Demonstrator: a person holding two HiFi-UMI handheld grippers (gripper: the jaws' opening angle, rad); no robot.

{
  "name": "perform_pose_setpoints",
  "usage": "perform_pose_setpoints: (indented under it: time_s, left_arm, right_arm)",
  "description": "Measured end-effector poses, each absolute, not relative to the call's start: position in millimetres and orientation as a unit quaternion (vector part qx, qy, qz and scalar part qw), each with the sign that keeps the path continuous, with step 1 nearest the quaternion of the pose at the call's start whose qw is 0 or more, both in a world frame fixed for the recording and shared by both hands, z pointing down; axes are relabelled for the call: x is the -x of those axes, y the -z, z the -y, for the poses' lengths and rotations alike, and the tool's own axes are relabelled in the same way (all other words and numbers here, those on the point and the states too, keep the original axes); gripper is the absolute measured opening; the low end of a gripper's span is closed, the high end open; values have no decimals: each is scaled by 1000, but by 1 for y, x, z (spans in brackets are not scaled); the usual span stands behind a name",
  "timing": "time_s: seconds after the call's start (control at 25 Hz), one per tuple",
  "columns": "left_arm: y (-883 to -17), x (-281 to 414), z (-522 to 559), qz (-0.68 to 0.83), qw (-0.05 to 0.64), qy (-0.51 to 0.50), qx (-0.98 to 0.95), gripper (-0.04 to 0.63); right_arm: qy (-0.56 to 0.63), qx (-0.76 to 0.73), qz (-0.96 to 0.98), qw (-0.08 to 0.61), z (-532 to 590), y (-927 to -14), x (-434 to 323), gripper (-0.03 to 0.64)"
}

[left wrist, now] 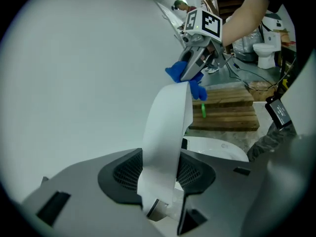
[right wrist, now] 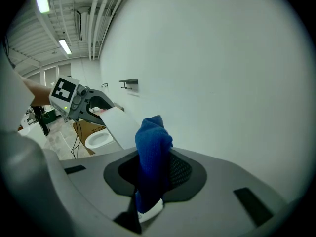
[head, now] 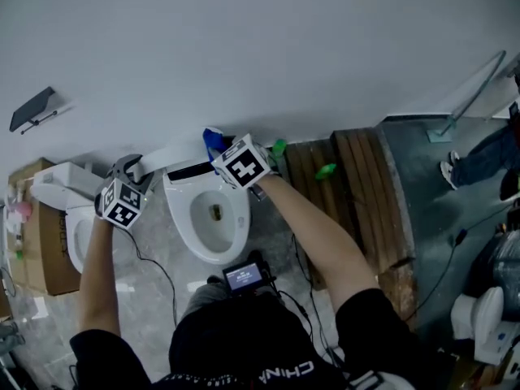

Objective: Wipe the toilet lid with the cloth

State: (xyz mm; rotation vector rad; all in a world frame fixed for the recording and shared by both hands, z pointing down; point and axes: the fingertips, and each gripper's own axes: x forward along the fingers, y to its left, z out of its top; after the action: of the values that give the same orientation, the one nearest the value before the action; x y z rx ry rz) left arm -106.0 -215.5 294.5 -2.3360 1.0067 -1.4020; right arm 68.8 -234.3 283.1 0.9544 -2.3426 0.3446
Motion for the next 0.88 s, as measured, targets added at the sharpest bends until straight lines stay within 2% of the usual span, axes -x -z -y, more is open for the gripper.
perform_pose_setpoints:
  time_s: [0.44,0.88]
  left_arm:
    - [-335,106,130,-327,158,464,808,193]
    - [-411,93,25,-292,190,459,817,231]
  right_arm:
    - [-127,-413,840,327,158,-328,-64,89]
    - [-150,-444,810,353,62,-402,-76,84]
